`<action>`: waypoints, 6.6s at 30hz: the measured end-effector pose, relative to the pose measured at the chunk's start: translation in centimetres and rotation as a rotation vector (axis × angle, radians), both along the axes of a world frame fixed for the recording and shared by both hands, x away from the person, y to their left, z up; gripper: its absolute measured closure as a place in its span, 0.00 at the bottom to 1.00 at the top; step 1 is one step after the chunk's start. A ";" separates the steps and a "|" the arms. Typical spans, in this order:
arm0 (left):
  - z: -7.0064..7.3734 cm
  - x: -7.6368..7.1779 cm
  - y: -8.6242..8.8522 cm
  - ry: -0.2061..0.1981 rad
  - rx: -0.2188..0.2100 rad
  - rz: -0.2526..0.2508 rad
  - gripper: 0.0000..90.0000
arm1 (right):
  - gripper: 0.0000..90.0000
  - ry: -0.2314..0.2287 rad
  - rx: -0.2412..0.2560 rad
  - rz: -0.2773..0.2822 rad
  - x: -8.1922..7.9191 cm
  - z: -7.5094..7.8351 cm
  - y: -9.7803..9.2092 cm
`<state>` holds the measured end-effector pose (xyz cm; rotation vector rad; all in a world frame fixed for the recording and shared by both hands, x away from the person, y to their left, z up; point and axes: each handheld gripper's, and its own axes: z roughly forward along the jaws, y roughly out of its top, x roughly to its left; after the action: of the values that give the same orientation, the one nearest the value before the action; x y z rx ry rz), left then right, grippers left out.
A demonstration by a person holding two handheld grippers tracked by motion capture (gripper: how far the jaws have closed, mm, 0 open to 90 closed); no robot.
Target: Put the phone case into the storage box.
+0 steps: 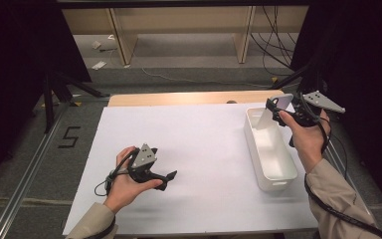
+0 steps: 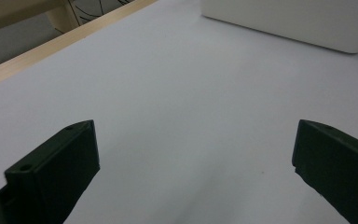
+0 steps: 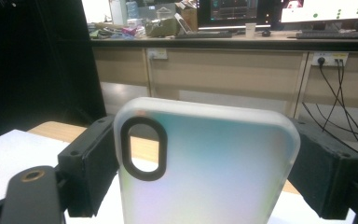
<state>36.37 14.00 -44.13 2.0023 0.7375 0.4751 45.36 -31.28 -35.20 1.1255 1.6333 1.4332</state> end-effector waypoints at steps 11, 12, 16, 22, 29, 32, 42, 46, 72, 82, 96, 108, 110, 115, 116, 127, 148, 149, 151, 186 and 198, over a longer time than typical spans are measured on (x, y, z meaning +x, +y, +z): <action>0.0 0.0 -0.1 0.001 -0.001 0.000 0.00 | 0.20 0.006 -0.007 -0.007 0.1 -0.2 -0.2; 0.0 0.0 0.0 0.001 0.000 0.001 0.00 | 0.20 0.007 -0.011 -0.008 0.1 -0.2 -0.2; 0.0 0.0 0.0 0.002 -0.001 0.001 0.00 | 0.20 0.011 -0.017 -0.011 0.2 -0.4 -0.2; 0.0 0.0 0.0 0.002 -0.001 0.001 0.00 | 0.20 0.025 -0.031 -0.016 0.4 -0.9 -0.2; 0.0 0.0 0.0 0.002 -0.002 0.001 0.00 | 0.20 0.034 -0.044 -0.022 0.5 -1.2 -0.3; 0.0 0.0 0.0 0.003 -0.002 0.001 0.00 | 0.20 0.039 -0.043 -0.021 0.6 -1.4 -0.3; -0.1 0.0 -0.1 0.004 -0.001 0.001 0.00 | 0.20 0.043 -0.048 -0.020 0.7 -1.6 -0.2; 0.0 0.0 -0.1 0.002 -0.001 0.000 0.00 | 0.20 0.053 -0.056 -0.014 0.8 -1.9 0.0; -0.1 0.1 0.0 0.002 -0.001 -0.001 0.00 | 0.20 0.064 -0.069 -0.011 1.0 -2.4 0.4; -0.1 0.1 -0.1 0.002 -0.005 -0.001 0.00 | 0.20 0.064 -0.069 -0.012 1.0 -2.4 0.4; -0.1 0.1 -0.1 0.003 -0.008 0.000 0.00 | 0.20 0.063 -0.068 -0.015 1.1 -2.4 0.4; 0.0 0.0 -0.2 -0.002 -0.008 -0.002 0.00 | 0.20 0.065 -0.069 -0.014 1.2 -2.4 0.4; 0.0 0.0 -0.2 -0.001 -0.008 -0.002 0.00 | 0.20 0.068 -0.071 -0.014 1.2 -2.4 0.4; 0.0 0.1 -0.2 -0.003 -0.010 -0.003 0.00 | 0.20 0.069 -0.070 -0.014 1.4 -2.3 0.5; 0.0 0.1 -0.2 -0.001 -0.009 -0.002 0.00 | 0.20 0.069 -0.070 -0.014 1.4 -2.3 0.5; 0.0 0.1 -0.3 0.000 -0.007 -0.003 0.00 | 0.20 0.087 -0.081 -0.023 1.7 -2.6 0.5; 0.0 0.1 -0.3 0.001 -0.006 -0.005 0.00 | 0.20 0.119 -0.101 -0.029 2.5 -3.1 0.8; 0.0 0.1 -0.3 0.002 -0.006 -0.005 0.00 | 0.20 0.121 -0.102 -0.030 2.6 -3.2 0.9; -0.1 0.1 -0.3 0.002 -0.005 -0.004 0.00 | 0.20 0.124 -0.109 -0.030 2.7 -3.2 0.9; -0.1 0.1 -0.4 0.002 -0.006 -0.005 0.01 | 0.20 0.169 -0.150 -0.042 4.5 -4.3 1.7; -0.1 0.1 -0.4 0.004 -0.006 -0.007 0.01 | 0.20 0.185 -0.158 -0.052 5.0 -4.4 2.0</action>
<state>36.52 13.57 -44.25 1.9996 0.7336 0.4645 50.39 -29.26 -39.60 1.2289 1.7963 1.1736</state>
